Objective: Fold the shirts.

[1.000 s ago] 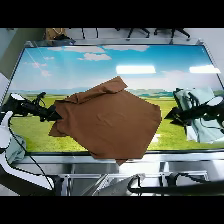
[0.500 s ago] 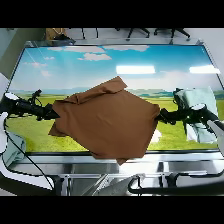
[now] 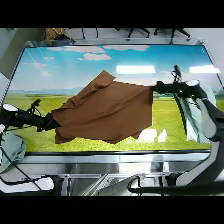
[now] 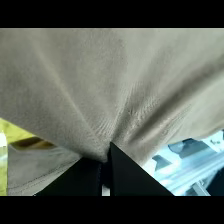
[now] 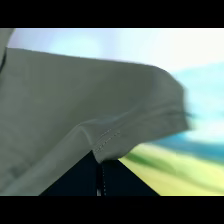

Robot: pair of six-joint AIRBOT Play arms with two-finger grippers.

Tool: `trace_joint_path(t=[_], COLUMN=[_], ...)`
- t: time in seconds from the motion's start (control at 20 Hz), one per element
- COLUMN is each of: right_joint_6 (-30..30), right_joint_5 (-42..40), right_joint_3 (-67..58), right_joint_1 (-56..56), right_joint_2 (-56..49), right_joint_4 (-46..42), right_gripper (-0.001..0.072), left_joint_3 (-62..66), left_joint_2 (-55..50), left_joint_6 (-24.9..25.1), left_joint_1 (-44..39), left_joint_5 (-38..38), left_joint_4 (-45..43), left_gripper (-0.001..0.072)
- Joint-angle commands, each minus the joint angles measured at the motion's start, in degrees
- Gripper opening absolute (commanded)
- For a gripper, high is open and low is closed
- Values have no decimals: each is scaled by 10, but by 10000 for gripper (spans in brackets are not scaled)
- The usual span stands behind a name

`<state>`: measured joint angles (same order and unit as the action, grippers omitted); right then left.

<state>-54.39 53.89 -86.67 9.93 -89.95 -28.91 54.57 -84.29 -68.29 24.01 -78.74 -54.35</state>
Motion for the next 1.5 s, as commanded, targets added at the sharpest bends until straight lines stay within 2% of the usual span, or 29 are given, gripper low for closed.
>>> trace_joint_path(t=[0.0, 0.1, 0.15, 0.2, 0.25, 0.35, 0.5, 0.65, 0.8, 0.9, 1.1, 1.25, 1.45], right_joint_6=[-20, -20, -20, -20, -21, -37, -71, -82, -82, -82, -82, -82, -82], right_joint_5=[21, 22, 31, 52, 78, 156, 268, 294, 292, 270, 165, 73, 25], right_joint_3=[-103, -103, -103, -103, -103, -102, -82, 4, 141, 245, 430, 487, 494], right_joint_1=[-42, -47, -41, -31, -17, 23, 83, 117, 124, 112, 64, 32, -26], right_joint_2=[-77, -76, -70, -60, -48, -23, 10, 65, 158, 243, 386, 395, 336], right_joint_4=[12, 16, 16, 16, 15, 15, -5, -48, -91, -101, -95, -95, -95], right_gripper=[67, 314, 383, 384, 384, 383, 378, 361, 360, 360, 364, 367, 368], left_joint_3=[-53, -34, -20, -3, 14, 33, 9, -47, -75, -71, -50, -49, -49], left_joint_2=[37, 37, 37, 37, 37, 37, 37, 37, 37, 37, 37, 35, 9], left_joint_6=[-1, -1, -1, -1, 0, -3, -3, -3, -3, -3, -3, -3, -3], left_joint_1=[1, 1, 2, 2, 2, 2, 2, 2, 2, 2, 2, 2, 1], left_joint_5=[51, 52, 48, 37, 17, -19, -22, 1, 16, 20, 25, 46, 48], left_joint_4=[1, 0, -1, 0, -2, -19, -22, -23, -26, -27, -26, -26, -26], left_gripper=[16, 21, 21, 22, 57, 672, 670, 670, 670, 670, 670, 670, 670])
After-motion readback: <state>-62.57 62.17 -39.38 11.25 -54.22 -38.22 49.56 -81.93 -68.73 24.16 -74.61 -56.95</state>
